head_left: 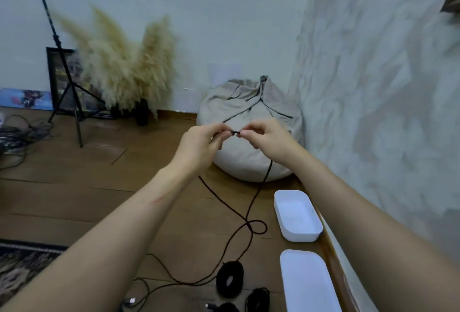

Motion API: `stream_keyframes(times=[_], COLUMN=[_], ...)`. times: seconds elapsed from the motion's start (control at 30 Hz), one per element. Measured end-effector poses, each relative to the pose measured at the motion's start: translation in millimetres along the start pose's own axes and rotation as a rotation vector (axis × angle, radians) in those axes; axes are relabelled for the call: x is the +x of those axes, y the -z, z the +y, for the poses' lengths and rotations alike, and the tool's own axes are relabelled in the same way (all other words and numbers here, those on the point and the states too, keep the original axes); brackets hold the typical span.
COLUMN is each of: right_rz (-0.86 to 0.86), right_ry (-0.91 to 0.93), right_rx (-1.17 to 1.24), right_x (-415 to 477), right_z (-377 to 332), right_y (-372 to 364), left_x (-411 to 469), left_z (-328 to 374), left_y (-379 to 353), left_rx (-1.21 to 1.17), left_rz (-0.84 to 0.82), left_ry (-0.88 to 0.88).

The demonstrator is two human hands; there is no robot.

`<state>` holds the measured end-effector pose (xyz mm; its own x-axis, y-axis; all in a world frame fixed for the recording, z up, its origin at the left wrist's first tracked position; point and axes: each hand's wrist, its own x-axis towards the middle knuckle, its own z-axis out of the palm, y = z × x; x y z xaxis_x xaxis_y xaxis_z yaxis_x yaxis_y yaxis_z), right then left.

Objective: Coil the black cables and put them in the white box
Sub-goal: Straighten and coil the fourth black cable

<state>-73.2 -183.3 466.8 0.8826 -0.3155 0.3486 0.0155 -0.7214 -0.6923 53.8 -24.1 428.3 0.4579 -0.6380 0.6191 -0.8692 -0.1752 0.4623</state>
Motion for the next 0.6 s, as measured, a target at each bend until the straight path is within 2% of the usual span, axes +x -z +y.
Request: stream_keyframes(times=[0.1,0.23,0.33,0.43,0.5,0.6], right_rz=[-0.091,-0.113,-0.030,0.023,-0.001,-0.068], right_ry=[-0.045,-0.118,-0.100,-0.059,-0.023,0.013], right_rx=[-0.047,-0.085,-0.068,-0.048,-0.039,-0.039], right_x=[-7.3,-17.0,-18.3,-12.1,-6.3,-2.3], right_z=[7.0,23.3,32.5,25.2,14.7,6.5], right_y=[6.2,29.2,34.7,24.7,16.4,8.7], left_x=[-1.3,-0.3,1.2,-0.8,-4.7,-6.6], left_z=[-9.9,-38.7,-40.8,-17.2,1.2,1.5], left_y=[4.1,16.9,12.5,2.3,-6.6,-5.9], left_rx=[0.179,0.308,0.245,0.135,0.054,-0.005], left_rz=[0.053,0.162,0.089,-0.002,-0.041,0.001], left_ry=[-0.014,0.149,0.207,0.035,-0.037,-0.012])
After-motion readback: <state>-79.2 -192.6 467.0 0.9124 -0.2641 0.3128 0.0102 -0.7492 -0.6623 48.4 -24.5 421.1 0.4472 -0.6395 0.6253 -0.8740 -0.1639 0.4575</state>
